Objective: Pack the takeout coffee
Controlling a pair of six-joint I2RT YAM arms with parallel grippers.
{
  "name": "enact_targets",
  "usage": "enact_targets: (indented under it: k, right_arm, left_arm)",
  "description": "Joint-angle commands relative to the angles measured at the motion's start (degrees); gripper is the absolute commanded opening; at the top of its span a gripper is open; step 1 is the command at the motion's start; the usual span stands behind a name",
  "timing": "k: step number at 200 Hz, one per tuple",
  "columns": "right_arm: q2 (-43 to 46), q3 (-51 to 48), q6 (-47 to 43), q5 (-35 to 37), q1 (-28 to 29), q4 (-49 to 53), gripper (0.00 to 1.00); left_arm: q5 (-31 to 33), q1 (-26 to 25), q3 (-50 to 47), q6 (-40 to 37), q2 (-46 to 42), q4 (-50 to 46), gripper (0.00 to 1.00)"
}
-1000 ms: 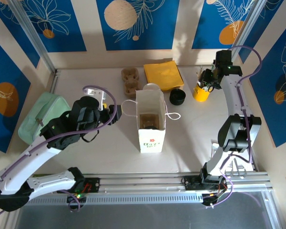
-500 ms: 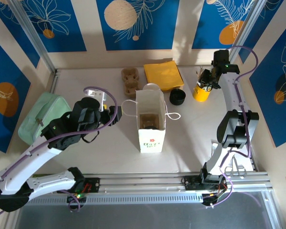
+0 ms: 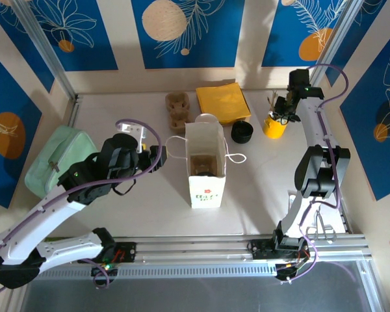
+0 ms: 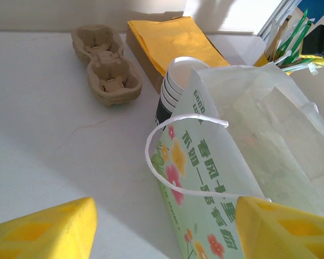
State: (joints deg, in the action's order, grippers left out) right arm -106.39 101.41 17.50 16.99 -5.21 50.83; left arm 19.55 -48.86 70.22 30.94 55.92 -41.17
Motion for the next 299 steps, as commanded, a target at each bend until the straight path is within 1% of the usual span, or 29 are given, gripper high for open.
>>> enact_targets:
  k: [1, 53, 67, 88, 114, 207, 262, 299]
  right_arm:
    - [-0.67, 2.13, -0.50, 1.11, 0.47, 0.77, 0.35]
    - [0.14, 1.95, -0.90, 1.22, 0.75, 0.54, 0.26]
    - [0.67, 2.04, -0.96, 1.11, 0.90, 1.04, 0.17]
    - [1.64, 2.28, -1.36, 1.88, 1.43, 2.06, 0.13]
    - [3.11, 3.28, -1.42, 2.86, 1.89, 4.16, 0.12]
    - [12.48, 6.45, -3.33, 5.94, 2.75, 10.73, 0.13]
    - [17.53, 9.51, -3.24, 6.30, 3.44, 16.19, 0.13]
    - [20.92, 13.28, -2.84, 6.53, 5.36, 22.02, 0.13]
  left_arm:
    - [0.34, 0.52, -0.30, -1.14, -1.16, 1.12, 0.68]
    - [-0.08, 0.46, -0.44, -0.99, -1.05, 1.30, 0.69]
    - [-0.05, 0.60, -0.45, -0.94, -1.28, 1.27, 0.69]
    - [-0.13, 0.60, -0.52, -0.82, -1.60, 1.45, 0.69]
    - [-0.21, 0.61, -0.56, -0.82, -1.87, 1.27, 0.69]
    - [-0.47, 0.59, -0.52, -0.20, -1.88, 1.18, 0.69]
    - [-0.70, 0.61, -0.26, -0.05, -1.62, 1.07, 0.69]
    - [0.09, 0.60, -0.25, -0.07, -1.54, 0.46, 0.69]
